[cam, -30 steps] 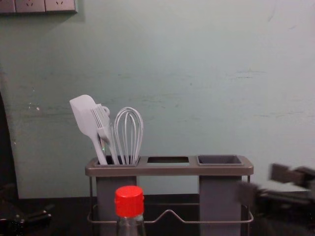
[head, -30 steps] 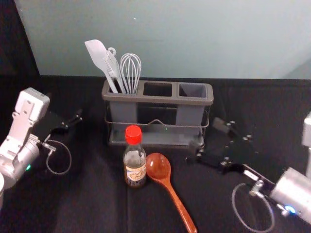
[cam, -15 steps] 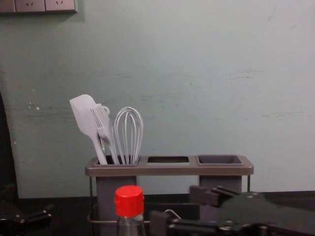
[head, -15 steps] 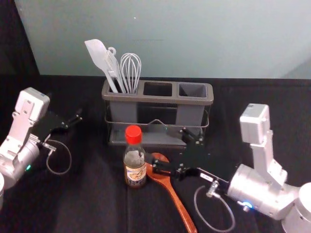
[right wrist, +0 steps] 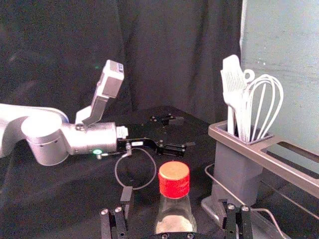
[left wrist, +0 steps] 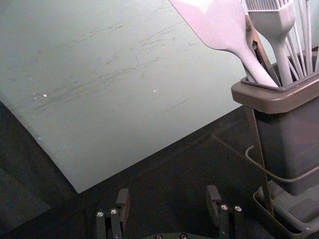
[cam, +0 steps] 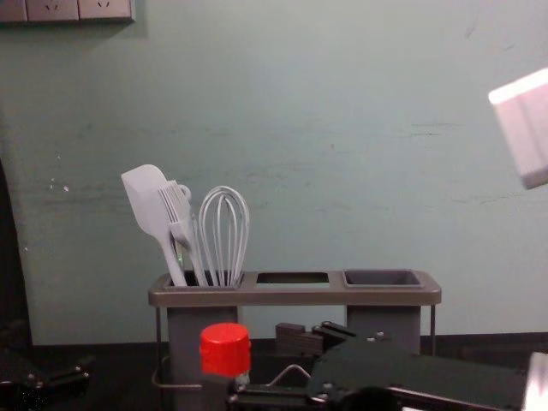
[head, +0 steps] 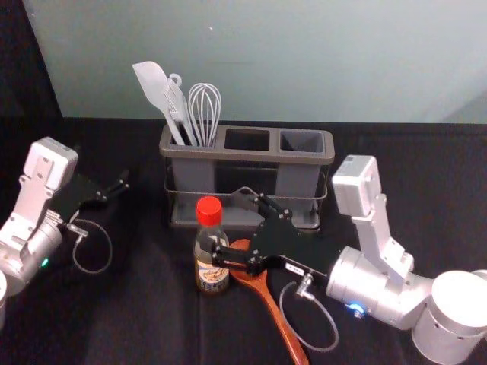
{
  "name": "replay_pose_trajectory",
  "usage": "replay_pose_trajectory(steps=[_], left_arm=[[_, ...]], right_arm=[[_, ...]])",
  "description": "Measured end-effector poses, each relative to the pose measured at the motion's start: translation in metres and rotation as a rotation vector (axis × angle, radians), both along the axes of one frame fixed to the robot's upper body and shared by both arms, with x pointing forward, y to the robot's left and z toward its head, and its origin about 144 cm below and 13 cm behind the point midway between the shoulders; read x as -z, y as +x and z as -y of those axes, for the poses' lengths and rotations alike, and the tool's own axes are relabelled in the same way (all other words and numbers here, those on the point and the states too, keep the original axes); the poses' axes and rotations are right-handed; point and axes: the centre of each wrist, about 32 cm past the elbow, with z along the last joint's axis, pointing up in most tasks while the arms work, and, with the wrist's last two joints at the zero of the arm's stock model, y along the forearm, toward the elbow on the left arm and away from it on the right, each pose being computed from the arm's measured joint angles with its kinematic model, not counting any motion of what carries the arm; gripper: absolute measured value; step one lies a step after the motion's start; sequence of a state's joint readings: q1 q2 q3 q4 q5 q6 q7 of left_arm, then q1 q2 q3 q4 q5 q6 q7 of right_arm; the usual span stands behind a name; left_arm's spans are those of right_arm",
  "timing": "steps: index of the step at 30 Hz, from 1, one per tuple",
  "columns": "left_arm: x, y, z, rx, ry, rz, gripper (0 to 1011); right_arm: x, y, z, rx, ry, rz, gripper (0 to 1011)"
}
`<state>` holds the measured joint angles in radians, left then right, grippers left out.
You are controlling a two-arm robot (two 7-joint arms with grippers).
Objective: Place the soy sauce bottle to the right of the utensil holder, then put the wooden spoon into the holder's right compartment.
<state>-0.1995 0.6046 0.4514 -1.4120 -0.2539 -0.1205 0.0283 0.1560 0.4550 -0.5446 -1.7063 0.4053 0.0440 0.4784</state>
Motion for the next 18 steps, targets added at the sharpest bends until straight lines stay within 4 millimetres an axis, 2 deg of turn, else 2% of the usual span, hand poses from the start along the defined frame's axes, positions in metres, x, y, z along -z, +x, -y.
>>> replay_pose_trajectory(steps=[18], left_arm=[[0.0,0.0,0.0,0.0,0.0,0.0,1005]], right_arm=[[0.004,0.023,-0.025,0.001,0.003,-0.012,1002]])
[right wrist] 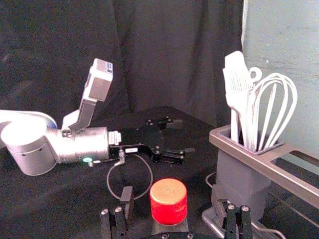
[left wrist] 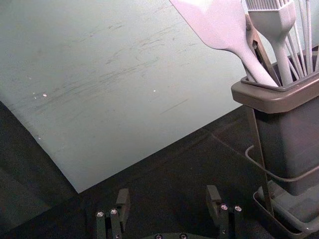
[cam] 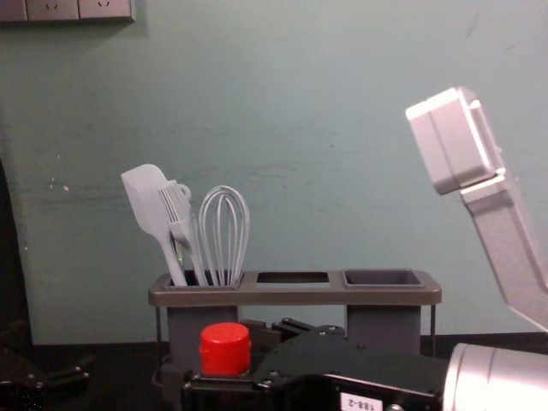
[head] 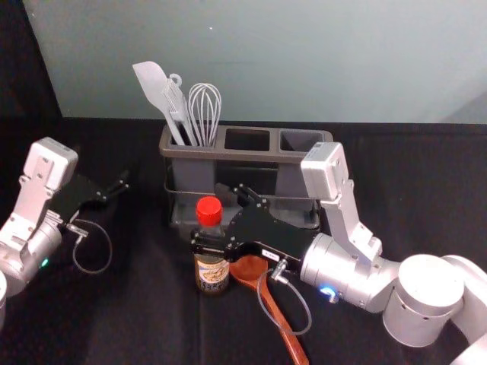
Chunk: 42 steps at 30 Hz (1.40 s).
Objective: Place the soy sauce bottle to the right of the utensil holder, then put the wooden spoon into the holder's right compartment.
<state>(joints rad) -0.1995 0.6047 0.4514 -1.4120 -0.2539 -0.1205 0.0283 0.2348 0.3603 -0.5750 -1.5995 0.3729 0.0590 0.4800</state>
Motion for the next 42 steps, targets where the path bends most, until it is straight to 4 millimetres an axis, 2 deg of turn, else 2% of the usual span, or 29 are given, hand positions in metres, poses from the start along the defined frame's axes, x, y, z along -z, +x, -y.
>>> replay_pose_trajectory(steps=[16,31,36,42], left_arm=[[0.0,0.0,0.0,0.0,0.0,0.0,1005],[0.0,0.0,0.0,0.0,0.0,0.0,1005],[0.0,0.0,0.0,0.0,0.0,0.0,1005],[0.0,0.0,0.0,0.0,0.0,0.0,1005]], right_arm=[[0.004,0.008,-0.012,0.007,0.008,0.011,1002],[0.004,0.009,-0.011,0.01,0.009,0.014,1002],[0.004,0.009,-0.011,0.01,0.01,0.014,907],[0.004,0.008,-0.011,0.011,0.01,0.014,743]])
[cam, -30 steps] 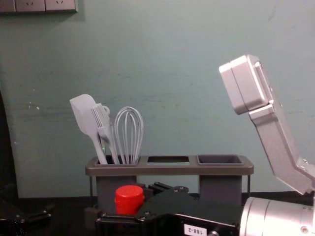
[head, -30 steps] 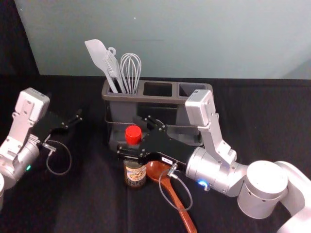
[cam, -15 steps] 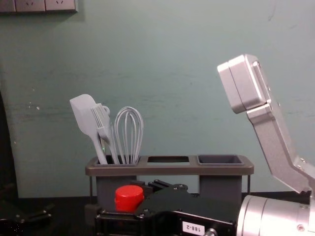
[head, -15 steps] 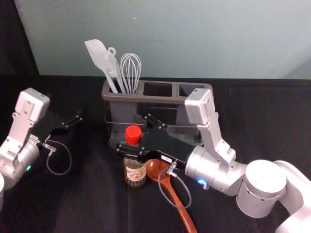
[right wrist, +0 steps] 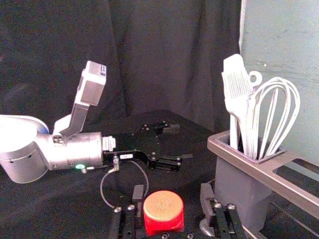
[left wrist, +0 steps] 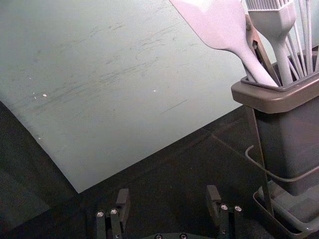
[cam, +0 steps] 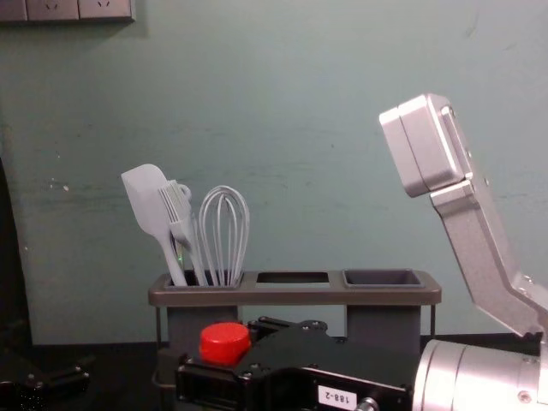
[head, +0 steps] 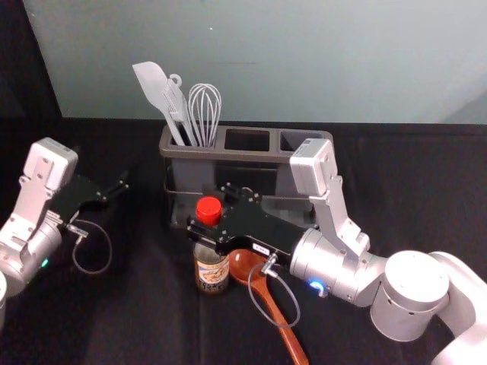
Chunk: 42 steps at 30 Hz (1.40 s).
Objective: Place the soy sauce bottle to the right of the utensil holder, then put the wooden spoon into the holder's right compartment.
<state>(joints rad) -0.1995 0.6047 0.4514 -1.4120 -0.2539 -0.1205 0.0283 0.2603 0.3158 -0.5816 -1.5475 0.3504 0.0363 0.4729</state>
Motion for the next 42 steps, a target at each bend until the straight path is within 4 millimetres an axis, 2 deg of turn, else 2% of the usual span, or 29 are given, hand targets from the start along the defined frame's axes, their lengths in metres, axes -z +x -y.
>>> replay_pose_trajectory(steps=[6,10,13,25,35,42], left_arm=[[0.0,0.0,0.0,0.0,0.0,0.0,1005],[0.0,0.0,0.0,0.0,0.0,0.0,1005],[0.0,0.0,0.0,0.0,0.0,0.0,1005],[0.0,0.0,0.0,0.0,0.0,0.0,1005],[0.0,0.0,0.0,0.0,0.0,0.0,1005],[0.0,0.0,0.0,0.0,0.0,0.0,1005]], right_arm=[[0.0,0.0,0.0,0.0,0.0,0.0,565],[0.0,0.0,0.0,0.0,0.0,-0.001,400],[0.0,0.0,0.0,0.0,0.0,-0.001,367],[-0.002,-0.002,0.001,-0.006,-0.004,0.011,367],[-0.019,-0.015,0.004,-0.022,-0.024,0.058,367],[-0.031,-0.029,0.018,-0.004,-0.036,0.083,367]])
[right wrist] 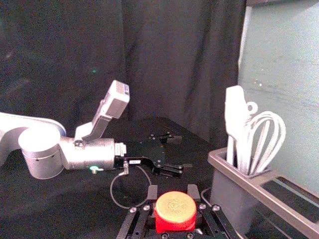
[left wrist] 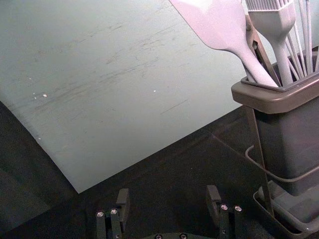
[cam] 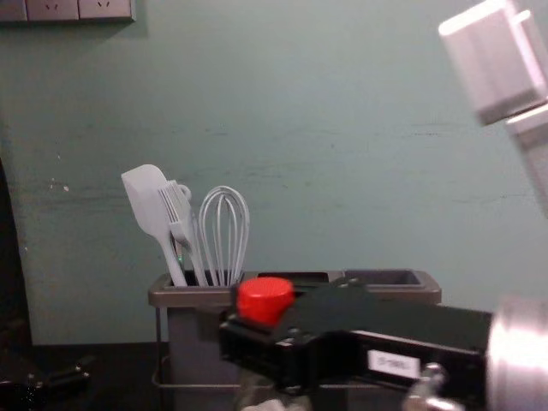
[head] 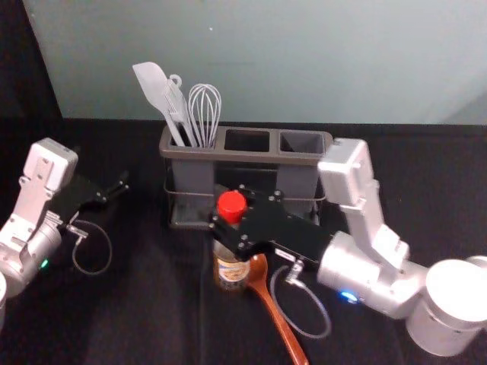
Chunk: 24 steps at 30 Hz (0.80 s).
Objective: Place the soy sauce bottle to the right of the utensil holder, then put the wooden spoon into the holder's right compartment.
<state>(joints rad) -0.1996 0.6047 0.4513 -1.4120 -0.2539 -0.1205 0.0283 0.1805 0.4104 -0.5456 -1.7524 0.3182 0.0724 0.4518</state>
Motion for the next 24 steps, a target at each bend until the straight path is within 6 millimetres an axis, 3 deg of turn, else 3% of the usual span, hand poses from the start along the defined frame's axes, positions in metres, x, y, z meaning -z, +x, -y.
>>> replay_pose_trajectory(steps=[9,24], left_arm=[[0.0,0.0,0.0,0.0,0.0,0.0,1005],[0.0,0.0,0.0,0.0,0.0,0.0,1005]], right_arm=[[-0.005,-0.024,0.045,0.083,0.007,0.042,367],[-0.001,-0.043,0.127,0.326,-0.002,0.122,367]])
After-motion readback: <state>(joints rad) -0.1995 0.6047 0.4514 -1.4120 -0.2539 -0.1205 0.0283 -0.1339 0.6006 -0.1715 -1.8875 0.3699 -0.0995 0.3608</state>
